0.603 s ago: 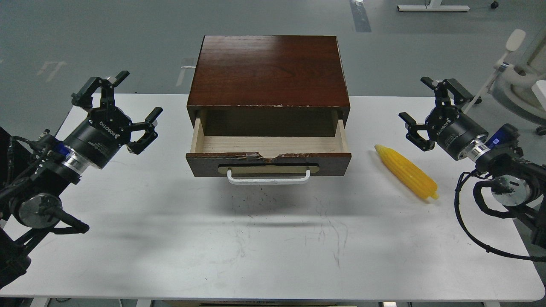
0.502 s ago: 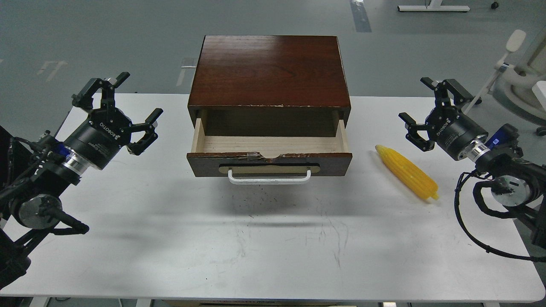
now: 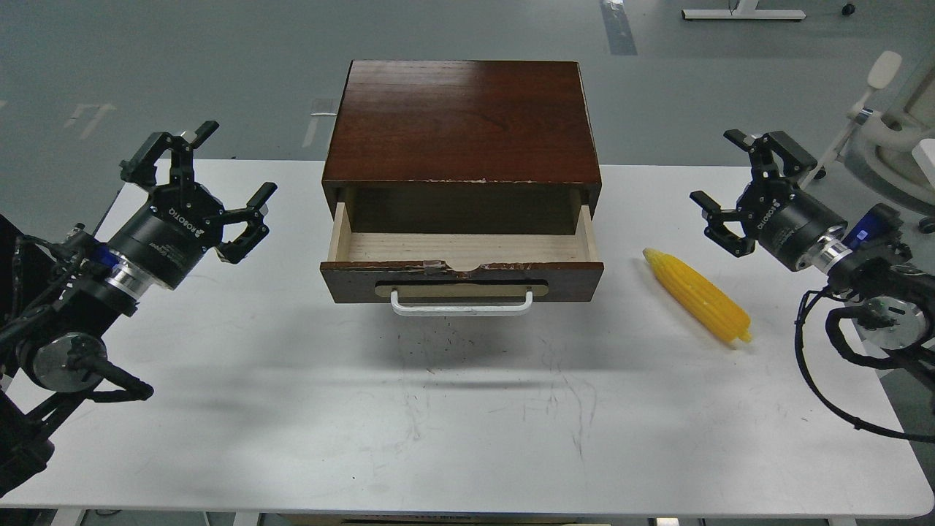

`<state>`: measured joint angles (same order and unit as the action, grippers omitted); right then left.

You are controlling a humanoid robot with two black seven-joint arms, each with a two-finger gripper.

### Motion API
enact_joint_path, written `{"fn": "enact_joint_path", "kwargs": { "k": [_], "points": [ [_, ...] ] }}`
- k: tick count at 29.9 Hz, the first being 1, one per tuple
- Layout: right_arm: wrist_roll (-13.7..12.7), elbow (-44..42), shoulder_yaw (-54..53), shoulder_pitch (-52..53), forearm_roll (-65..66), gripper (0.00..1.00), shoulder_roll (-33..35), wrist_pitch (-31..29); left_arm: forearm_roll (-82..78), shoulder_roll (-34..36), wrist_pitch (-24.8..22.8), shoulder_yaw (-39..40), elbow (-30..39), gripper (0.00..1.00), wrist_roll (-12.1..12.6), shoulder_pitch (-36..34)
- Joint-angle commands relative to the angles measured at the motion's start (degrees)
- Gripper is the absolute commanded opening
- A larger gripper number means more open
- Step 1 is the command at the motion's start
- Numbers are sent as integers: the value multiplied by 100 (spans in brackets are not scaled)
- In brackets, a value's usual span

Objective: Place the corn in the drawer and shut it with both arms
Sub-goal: 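Move the right gripper outward and lower it beside the yellow corn, then close the right gripper around the yellow corn cob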

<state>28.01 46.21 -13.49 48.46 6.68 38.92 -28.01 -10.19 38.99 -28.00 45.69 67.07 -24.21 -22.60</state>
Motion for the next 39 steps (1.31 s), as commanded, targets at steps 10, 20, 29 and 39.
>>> {"fn": "enact_joint_path", "kwargs": {
  "k": [10, 20, 29, 39],
  "points": [
    [-1, 81, 197, 1042, 5118, 100, 775, 1, -9, 56, 0, 1, -1, 99, -5, -33],
    [-1, -24, 1822, 1130, 7145, 100, 503, 1016, -9, 47, 0, -8, -1, 99, -5, -34],
    [-1, -411, 2377, 1148, 7146, 100, -16, 1342, -9, 20, 0, -8, 8, 99, -5, -34],
    [-1, -604, 2536, 1016, 7146, 99, -385, 1438, -9, 3, 0, -8, 8, 99, 4, -34]
  ]
}}
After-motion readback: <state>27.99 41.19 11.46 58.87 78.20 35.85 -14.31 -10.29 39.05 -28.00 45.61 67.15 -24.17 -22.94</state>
